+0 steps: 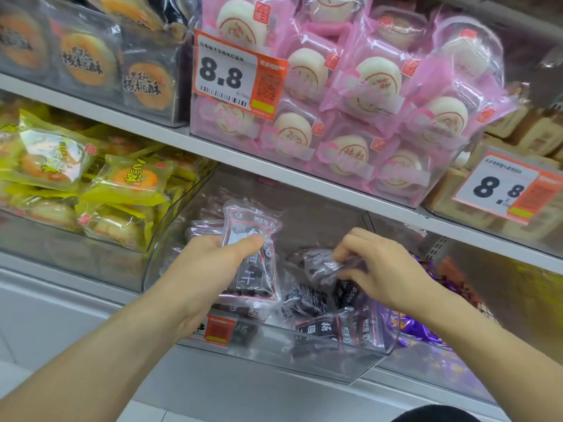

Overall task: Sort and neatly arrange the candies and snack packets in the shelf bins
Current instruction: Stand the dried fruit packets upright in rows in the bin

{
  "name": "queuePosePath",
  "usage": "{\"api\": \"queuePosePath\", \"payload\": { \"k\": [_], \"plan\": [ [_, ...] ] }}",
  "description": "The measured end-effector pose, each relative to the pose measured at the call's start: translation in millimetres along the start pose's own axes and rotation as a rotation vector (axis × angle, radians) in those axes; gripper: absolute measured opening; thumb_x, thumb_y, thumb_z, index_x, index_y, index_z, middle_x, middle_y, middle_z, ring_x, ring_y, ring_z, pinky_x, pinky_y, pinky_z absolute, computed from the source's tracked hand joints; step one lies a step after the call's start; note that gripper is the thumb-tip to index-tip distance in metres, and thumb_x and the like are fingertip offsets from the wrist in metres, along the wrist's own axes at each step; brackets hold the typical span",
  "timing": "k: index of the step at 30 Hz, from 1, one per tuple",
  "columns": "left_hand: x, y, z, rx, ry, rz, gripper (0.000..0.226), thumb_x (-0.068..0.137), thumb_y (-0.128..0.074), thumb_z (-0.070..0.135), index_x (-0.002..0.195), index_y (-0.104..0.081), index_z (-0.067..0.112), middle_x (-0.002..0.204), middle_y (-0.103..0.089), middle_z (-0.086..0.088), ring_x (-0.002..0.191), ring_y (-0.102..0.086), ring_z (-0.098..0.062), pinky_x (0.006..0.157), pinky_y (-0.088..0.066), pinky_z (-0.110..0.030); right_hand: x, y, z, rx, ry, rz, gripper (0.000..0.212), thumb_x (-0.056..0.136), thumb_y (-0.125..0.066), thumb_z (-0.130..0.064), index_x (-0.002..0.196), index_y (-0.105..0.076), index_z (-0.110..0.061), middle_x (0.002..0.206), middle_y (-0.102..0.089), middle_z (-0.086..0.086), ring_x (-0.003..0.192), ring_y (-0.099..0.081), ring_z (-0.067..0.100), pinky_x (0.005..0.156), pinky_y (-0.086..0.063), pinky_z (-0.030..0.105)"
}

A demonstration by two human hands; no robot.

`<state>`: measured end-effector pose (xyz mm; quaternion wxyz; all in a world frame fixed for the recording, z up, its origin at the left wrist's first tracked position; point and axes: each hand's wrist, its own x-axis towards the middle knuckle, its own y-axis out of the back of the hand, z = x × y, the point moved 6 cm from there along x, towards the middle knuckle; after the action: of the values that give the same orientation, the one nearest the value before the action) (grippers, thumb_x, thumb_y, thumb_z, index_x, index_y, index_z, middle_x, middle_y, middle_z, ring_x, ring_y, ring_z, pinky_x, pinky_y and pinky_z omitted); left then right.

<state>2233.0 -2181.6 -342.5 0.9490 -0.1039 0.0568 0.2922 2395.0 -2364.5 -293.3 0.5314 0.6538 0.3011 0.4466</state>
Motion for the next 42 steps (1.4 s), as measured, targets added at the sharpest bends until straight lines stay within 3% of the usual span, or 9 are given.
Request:
{"api": "queuePosePath", "payload": {
  "k": [4, 7, 12, 15, 19, 26, 35, 40, 42],
  "plan": [
    [0, -3, -1, 0.04, 0.014, -0.023, 0.022, 0.086, -0.07, 0.044, 0.084, -0.065, 0.023, 0.091, -0.06, 0.014, 0.085, -0.047, 0.002, 0.101, -0.032, -0.039, -26, 15, -26, 0.139, 0.043, 0.088, 0.029, 0.073, -0.08, -0.024, 0.086, -0.054, -0.03, 0.098, -0.057, -0.012, 0.086, -0.061, 0.008, 0.072, -0.053, 0.031],
    [-2, -6, -5, 0.085, 0.016, -0.032, 0.024, 0.085, -0.07, 0.046, 0.086, -0.07, 0.021, 0.088, -0.061, 0.012, 0.082, -0.05, 0.0, 0.093, -0.033, -0.036, -38, -12, -43, 0.142, 0.047, -0.113, 0.028, 0.073, -0.071, -0.028, 0.087, -0.049, -0.034, 0.12, -0.058, -0.016, 0.103, -0.057, 0.0, 0.086, -0.046, 0.014],
    [-7, -9, -4, 0.172, 0.008, -0.043, 0.042, 0.076, -0.073, 0.058, 0.096, -0.074, 0.022, 0.099, -0.063, 0.008, 0.094, -0.056, -0.014, 0.09, -0.043, -0.037, -39, -26, -38, 0.281, -0.002, -0.294, 0.063, 0.08, -0.067, -0.027, 0.138, -0.047, -0.04, 0.134, -0.054, -0.023, 0.123, -0.047, -0.01, 0.101, -0.036, 0.01],
    [-9, -12, -3, 0.189, 0.015, -0.04, 0.027, 0.081, -0.072, 0.052, 0.092, -0.076, 0.027, 0.106, -0.074, 0.003, 0.105, -0.064, -0.018, 0.101, -0.043, -0.042, -35, -29, -37, 0.38, -0.063, -0.366, 0.052, 0.074, -0.057, -0.036, 0.125, -0.061, -0.042, 0.134, -0.046, -0.022, 0.121, -0.042, -0.011, 0.102, -0.034, 0.012],
    [-9, -13, -2, 0.214, 0.022, -0.019, 0.026, 0.084, -0.07, 0.046, 0.093, -0.076, 0.023, 0.104, -0.075, 0.002, 0.107, -0.065, -0.016, 0.103, -0.043, -0.042, -25, -36, -42, 0.247, -0.186, -0.29, 0.054, 0.068, -0.065, -0.076, 0.105, -0.06, -0.038, 0.119, -0.056, -0.015, 0.116, -0.048, 0.003, 0.099, -0.044, 0.029],
    [-13, -10, 0, 0.199, 0.034, -0.005, 0.027, 0.085, -0.069, 0.045, 0.1, -0.075, 0.023, 0.1, -0.075, 0.015, 0.108, -0.062, -0.007, 0.103, -0.039, -0.04, -15, -24, -22, 0.371, -0.268, -0.056, 0.013, 0.083, -0.073, -0.044, 0.087, -0.075, -0.032, 0.079, -0.073, -0.021, 0.079, -0.066, -0.004, 0.079, -0.053, 0.023],
    [-18, -11, 17, 0.352, -0.133, 0.037, 0.019, 0.088, -0.064, 0.046, 0.098, -0.074, 0.033, 0.097, -0.075, 0.015, 0.102, -0.065, -0.007, 0.086, -0.046, -0.03, -47, 40, -21, 0.578, -0.276, 0.663, 0.019, 0.096, -0.053, -0.038, 0.09, -0.069, -0.029, 0.08, -0.067, -0.015, 0.065, -0.058, 0.006, 0.058, -0.04, 0.01],
    [-30, -35, 25, 0.339, -0.178, -0.039, 0.022, 0.088, -0.056, 0.052, 0.076, -0.073, 0.044, 0.084, -0.07, 0.03, 0.084, -0.062, 0.013, 0.077, -0.04, -0.016, -50, 34, -30, 0.82, -0.33, 0.655, 0.026, 0.092, -0.052, -0.039, 0.074, -0.067, -0.029, 0.048, -0.05, -0.019, 0.045, -0.041, 0.001, 0.047, -0.029, 0.009],
    [-35, -47, 20, 0.3, -0.126, -0.131, 0.018, 0.082, -0.059, 0.061, 0.077, -0.073, 0.052, 0.09, -0.073, 0.025, 0.091, -0.066, 0.006, 0.086, -0.046, -0.023, -47, 26, -33, 0.899, -0.363, 0.608, 0.029, 0.091, -0.052, -0.04, 0.07, -0.067, -0.027, 0.045, -0.049, -0.018, 0.04, -0.037, 0.002, 0.044, -0.026, 0.01]
  ]
}}
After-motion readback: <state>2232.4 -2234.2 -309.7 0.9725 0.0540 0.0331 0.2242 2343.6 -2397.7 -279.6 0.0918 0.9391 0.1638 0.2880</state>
